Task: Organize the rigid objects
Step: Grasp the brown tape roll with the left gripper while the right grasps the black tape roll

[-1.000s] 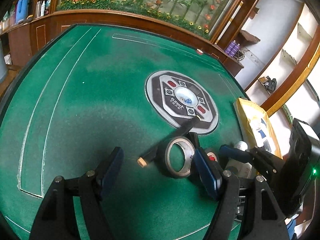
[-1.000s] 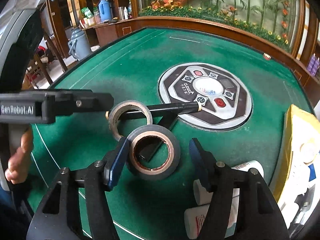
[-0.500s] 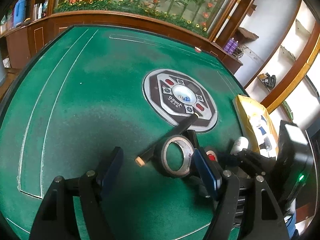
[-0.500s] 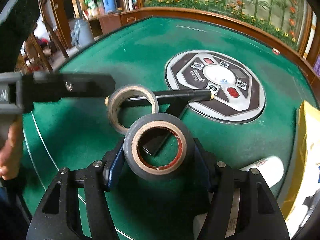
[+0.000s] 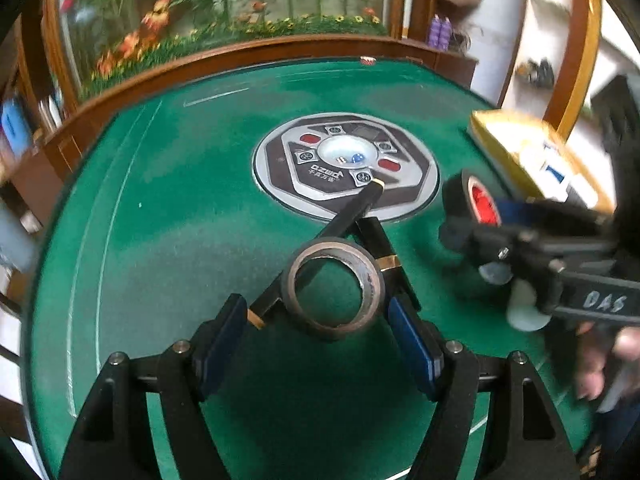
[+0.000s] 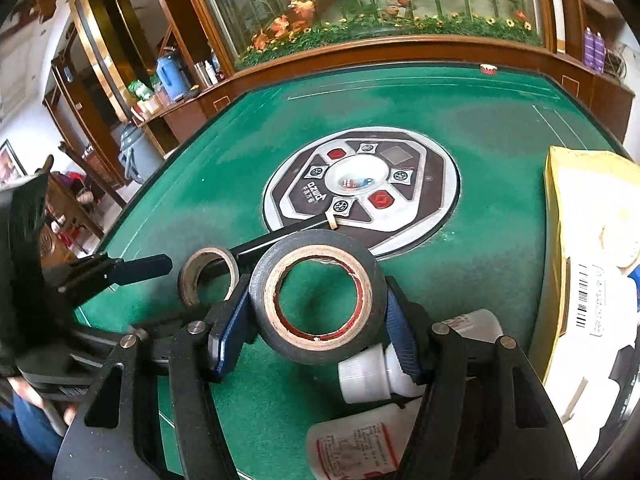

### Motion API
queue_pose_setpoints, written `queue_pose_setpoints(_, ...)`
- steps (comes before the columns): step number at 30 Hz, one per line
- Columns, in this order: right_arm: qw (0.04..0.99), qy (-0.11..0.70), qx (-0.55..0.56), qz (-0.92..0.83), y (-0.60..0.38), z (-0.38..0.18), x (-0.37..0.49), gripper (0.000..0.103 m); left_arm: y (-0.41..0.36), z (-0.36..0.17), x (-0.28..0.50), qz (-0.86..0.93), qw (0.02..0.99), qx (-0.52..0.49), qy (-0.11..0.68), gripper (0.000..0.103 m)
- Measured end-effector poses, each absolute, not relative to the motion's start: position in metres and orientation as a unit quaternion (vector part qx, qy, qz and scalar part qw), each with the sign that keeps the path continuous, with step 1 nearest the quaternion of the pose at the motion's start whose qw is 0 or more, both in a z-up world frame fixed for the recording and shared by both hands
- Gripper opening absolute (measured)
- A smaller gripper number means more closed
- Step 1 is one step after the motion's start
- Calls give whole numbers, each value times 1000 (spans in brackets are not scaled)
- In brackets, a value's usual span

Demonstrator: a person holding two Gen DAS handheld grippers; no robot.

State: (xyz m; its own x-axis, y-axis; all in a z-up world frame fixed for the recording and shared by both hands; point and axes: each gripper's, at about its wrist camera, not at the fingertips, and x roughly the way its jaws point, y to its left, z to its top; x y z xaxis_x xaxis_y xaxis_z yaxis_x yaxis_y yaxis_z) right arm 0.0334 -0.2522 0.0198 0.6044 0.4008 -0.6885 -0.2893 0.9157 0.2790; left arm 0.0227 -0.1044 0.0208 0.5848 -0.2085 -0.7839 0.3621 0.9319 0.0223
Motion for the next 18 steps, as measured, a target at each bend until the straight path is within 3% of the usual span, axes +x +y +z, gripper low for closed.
queue_pose_setpoints(12, 894, 389, 84, 207, -258, 24, 32, 63, -118, 12, 30, -155, 883, 143, 419, 72)
queue_pose_setpoints(15, 893, 388, 84, 211, -257, 24, 31, 63, -116, 10, 32, -147, 883, 144, 421, 62)
queue_pose_setpoints(18, 894, 386, 81, 212, -256, 25, 30, 63, -111, 12, 31, -138, 886, 138, 420, 60)
